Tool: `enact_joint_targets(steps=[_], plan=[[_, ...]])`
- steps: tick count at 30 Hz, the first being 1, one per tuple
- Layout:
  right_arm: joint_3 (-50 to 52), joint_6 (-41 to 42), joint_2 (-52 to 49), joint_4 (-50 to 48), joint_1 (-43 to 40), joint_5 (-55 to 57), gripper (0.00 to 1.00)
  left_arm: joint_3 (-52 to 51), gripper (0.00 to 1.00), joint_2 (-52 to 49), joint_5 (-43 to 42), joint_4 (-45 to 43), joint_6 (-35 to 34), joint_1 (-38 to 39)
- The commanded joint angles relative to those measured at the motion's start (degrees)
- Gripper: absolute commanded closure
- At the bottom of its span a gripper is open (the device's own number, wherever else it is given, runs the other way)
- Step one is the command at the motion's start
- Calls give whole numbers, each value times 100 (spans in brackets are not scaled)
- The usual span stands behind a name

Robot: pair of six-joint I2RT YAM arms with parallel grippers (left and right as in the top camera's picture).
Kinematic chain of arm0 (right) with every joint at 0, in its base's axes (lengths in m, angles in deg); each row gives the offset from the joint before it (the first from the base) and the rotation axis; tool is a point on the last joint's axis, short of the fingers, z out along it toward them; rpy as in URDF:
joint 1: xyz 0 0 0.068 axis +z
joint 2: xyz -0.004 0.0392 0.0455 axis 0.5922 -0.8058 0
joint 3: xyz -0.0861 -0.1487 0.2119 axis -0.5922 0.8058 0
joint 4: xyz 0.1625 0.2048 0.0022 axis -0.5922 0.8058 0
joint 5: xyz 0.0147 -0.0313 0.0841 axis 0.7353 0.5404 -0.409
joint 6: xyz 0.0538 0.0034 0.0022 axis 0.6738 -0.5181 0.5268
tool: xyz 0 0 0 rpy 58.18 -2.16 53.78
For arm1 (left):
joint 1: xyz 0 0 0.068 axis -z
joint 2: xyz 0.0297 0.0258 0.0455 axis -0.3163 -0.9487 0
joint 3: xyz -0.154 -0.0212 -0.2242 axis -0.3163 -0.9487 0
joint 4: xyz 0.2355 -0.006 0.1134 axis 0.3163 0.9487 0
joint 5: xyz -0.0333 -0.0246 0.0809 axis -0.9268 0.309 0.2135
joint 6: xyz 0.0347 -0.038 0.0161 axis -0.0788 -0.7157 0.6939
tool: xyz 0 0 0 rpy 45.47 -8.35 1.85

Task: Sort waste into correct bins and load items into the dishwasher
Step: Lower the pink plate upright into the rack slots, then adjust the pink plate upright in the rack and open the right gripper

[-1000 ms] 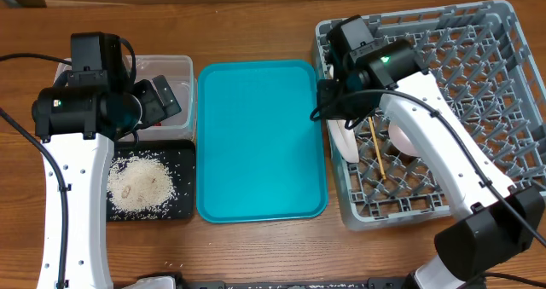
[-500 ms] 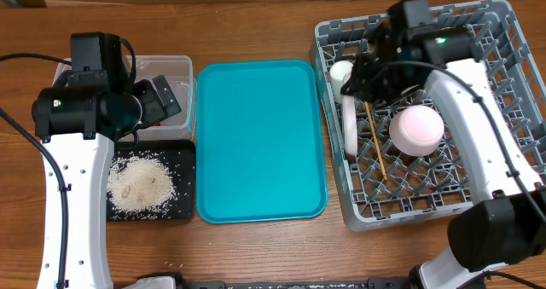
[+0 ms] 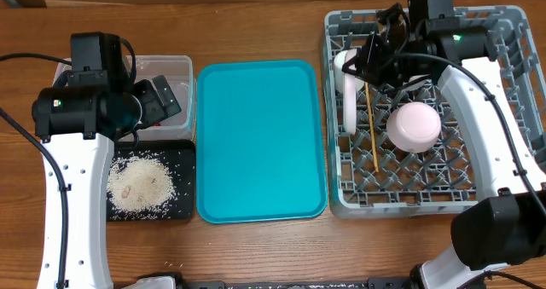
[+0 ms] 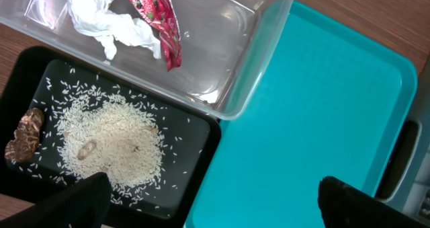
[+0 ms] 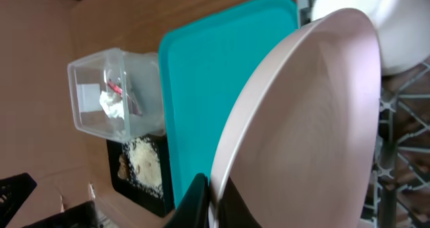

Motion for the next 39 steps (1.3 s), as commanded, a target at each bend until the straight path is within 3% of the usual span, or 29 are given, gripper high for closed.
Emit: enact_joint_targets(steps=[1, 15, 27, 32, 39], plan=[[-111, 109, 46, -184, -188, 481, 96, 50, 0, 9, 76, -7, -17, -22], [-483, 50, 507, -127, -503, 315, 96, 50, 0, 9, 76, -7, -17, -22], [-315, -428, 669, 750, -949, 249, 96, 50, 0, 9, 76, -7, -17, -24], [-313, -863, 669, 693, -949, -1207, 96, 50, 0, 9, 76, -4, -17, -24], [-313, -1410, 669, 951, -979, -1751, 96, 50, 0, 7, 74, -7, -17, 4]])
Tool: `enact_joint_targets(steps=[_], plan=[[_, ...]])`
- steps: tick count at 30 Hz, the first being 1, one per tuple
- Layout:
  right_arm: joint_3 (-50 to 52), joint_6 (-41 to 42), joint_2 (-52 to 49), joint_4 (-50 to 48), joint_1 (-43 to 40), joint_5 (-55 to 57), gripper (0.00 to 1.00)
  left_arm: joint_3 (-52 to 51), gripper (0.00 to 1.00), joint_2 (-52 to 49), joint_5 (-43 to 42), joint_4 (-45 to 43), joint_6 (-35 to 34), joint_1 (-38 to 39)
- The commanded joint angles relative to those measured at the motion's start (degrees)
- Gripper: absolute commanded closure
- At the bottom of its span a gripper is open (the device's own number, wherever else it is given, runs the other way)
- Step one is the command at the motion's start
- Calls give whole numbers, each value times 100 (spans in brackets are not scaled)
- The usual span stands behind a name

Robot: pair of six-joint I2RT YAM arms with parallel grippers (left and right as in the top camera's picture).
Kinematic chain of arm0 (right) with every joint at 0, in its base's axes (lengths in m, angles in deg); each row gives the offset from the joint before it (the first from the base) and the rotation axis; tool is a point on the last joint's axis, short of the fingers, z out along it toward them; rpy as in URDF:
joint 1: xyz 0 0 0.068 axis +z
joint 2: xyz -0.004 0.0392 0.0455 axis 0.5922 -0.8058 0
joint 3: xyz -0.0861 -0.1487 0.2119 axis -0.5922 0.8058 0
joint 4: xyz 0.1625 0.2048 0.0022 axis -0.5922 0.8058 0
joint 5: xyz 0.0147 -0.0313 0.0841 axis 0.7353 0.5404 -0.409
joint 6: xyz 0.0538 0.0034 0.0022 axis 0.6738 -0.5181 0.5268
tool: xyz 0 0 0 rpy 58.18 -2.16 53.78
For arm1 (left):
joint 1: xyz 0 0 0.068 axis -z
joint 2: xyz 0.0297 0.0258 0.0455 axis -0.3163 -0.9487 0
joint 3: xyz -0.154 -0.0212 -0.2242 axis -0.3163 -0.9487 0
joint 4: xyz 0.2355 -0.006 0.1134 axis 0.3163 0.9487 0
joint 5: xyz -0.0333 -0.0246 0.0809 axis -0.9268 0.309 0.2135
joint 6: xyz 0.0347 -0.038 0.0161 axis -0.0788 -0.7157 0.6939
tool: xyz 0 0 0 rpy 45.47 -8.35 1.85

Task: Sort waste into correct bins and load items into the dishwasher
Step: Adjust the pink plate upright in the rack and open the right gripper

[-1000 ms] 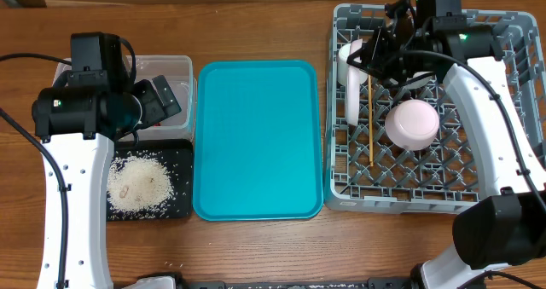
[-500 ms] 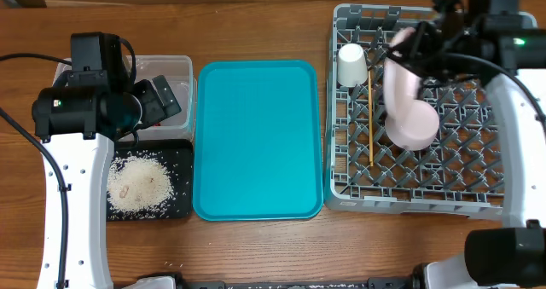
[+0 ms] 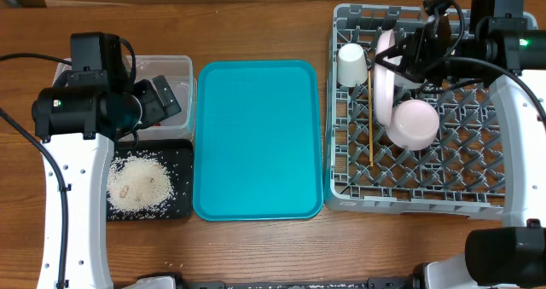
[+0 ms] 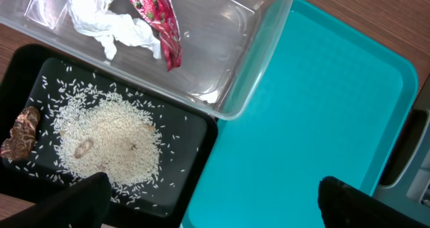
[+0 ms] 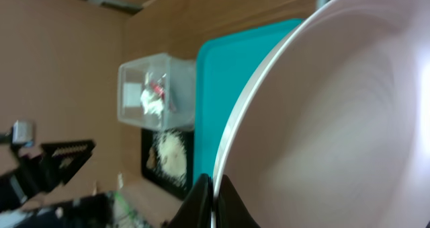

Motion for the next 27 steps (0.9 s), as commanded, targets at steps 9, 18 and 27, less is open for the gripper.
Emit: enact_joint_targets(steps=[9, 18, 27], plan=[[11, -920, -199, 197, -35, -732, 96, 50, 0, 4, 74, -4, -17, -26], [140, -944, -496, 177, -61, -743, 96, 50, 0, 4, 74, -7, -17, -24], [588, -942, -551, 42, -208, -730, 96, 50, 0, 4, 76, -7, -17, -35]])
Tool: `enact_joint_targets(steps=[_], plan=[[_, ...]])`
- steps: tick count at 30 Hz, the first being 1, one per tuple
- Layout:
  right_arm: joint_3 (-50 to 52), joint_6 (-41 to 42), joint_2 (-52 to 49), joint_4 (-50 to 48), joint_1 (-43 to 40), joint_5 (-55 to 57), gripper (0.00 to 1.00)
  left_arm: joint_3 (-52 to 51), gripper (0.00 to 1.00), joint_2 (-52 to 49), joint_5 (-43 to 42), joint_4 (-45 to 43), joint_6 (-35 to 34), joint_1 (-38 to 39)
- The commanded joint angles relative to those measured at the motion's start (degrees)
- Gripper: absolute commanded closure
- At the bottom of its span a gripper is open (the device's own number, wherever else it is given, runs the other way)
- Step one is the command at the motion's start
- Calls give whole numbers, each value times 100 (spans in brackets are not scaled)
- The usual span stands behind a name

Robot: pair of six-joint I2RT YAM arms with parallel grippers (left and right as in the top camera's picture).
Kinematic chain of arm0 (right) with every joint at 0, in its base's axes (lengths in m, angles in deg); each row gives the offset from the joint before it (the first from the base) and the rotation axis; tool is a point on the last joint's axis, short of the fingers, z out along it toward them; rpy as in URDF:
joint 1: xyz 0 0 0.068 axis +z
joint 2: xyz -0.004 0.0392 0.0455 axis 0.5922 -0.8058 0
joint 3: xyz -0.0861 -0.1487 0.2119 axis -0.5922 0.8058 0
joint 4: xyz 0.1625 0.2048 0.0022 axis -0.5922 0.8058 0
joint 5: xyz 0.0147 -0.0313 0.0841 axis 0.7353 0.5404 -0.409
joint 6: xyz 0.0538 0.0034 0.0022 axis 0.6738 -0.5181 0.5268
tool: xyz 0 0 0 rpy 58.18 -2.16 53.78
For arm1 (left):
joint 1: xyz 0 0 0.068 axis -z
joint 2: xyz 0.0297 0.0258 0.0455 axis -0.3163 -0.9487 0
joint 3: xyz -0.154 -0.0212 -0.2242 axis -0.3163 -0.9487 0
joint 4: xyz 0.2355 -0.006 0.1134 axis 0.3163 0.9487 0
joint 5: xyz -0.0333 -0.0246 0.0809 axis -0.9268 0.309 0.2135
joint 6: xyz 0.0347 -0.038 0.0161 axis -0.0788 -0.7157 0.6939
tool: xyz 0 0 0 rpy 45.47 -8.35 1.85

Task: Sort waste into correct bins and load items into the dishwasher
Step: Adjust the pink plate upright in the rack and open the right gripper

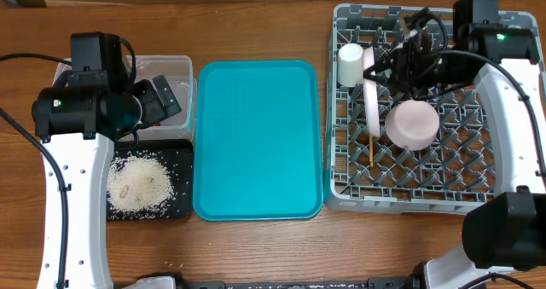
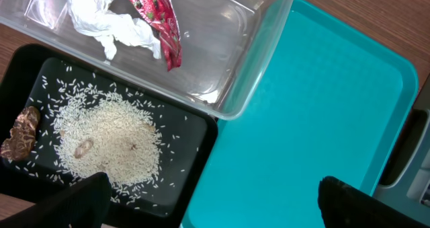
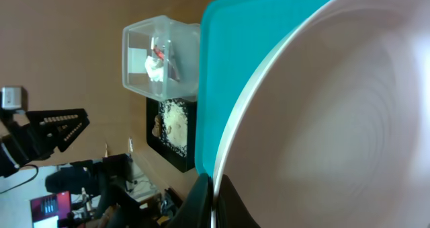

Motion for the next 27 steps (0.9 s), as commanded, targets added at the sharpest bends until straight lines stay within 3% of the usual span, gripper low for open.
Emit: enact_joint_targets(steps=[1, 27], plan=[[120, -70, -28, -83, -181, -140, 96, 50, 0, 4, 76, -4, -17, -33], [122, 48, -33, -83, -227, -162, 96, 50, 0, 4, 76, -7, -17, -33]])
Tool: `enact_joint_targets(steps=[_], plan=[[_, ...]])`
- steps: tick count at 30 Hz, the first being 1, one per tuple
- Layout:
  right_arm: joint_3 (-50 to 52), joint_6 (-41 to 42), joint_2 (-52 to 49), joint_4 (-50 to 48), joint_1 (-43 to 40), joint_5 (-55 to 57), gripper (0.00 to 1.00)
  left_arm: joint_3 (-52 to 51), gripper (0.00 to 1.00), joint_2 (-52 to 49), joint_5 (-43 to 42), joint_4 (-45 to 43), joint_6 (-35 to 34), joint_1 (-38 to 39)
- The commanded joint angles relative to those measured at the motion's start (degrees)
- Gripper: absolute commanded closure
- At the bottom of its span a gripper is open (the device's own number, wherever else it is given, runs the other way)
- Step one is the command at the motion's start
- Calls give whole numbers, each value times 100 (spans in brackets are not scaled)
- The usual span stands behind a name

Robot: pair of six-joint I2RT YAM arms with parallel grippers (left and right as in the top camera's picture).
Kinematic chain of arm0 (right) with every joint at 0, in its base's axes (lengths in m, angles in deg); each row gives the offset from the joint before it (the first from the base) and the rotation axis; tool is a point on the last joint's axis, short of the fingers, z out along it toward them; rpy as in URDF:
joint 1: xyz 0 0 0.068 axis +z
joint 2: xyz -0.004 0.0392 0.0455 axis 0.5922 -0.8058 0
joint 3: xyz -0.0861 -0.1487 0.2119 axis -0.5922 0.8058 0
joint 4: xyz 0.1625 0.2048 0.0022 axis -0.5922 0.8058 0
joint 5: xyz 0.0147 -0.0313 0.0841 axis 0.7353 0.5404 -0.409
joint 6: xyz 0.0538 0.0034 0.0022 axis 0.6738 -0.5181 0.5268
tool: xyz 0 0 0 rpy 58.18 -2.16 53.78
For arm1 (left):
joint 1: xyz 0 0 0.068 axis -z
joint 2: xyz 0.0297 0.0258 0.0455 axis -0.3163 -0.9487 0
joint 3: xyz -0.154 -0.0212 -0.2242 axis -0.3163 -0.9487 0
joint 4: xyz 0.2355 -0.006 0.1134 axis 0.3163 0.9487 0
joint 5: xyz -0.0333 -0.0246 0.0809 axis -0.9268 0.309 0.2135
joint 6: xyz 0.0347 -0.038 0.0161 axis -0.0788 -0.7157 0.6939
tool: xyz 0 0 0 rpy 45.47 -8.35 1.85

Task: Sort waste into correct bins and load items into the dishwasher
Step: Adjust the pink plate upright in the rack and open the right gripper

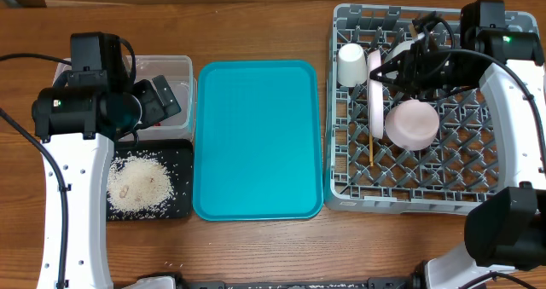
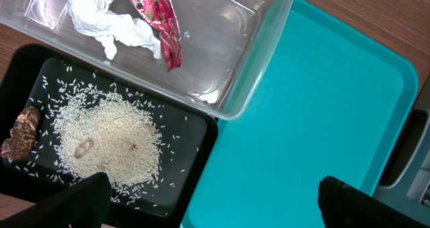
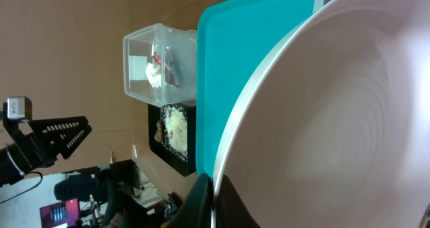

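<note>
My right gripper point(image 1: 394, 72) is shut on the rim of a pink plate point(image 1: 375, 99), which stands on edge in the grey dishwasher rack point(image 1: 426, 187). That plate point(image 3: 336, 120) fills the right wrist view, its rim pinched between my fingers point(image 3: 200, 201). A white cup point(image 1: 351, 64), a pink bowl point(image 1: 413, 124) turned upside down and a wooden chopstick point(image 1: 371, 149) are also in the rack. My left gripper point(image 2: 208, 198) hangs open over the edge of the teal tray point(image 2: 309, 120), holding nothing.
A clear bin point(image 1: 162, 72) holds white tissue point(image 2: 107, 23) and a red wrapper point(image 2: 161, 23). A black tray point(image 1: 175, 195) below it holds rice point(image 2: 107, 140) and a brown scrap point(image 2: 20, 134). The teal tray point(image 1: 260, 140) lies between bins and rack.
The right gripper shifted the pink plate slightly rightward in the rack, closer to the pink bowl. The left arm has not moved.
The right gripper first held the pink plate at the rack's far left, by the cup. The rack then sat a little to the right and the plate was further right, near the bowl. Then the plate stood beside the cup, and now stands on edge between cup and bowl.
</note>
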Motion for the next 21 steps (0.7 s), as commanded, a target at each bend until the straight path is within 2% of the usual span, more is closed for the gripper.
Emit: enact_joint_targets(steps=[1, 17, 21], plan=[[24, 66, 4, -33, -17, -55, 96, 50, 0, 4, 74, -7, -17, -31], [785, 479, 4, -942, -28, -737, 96, 50, 0, 4, 76, -7, -17, -31], [785, 474, 4, -960, -28, -732, 90, 50, 0, 4, 76, -7, -17, -31]])
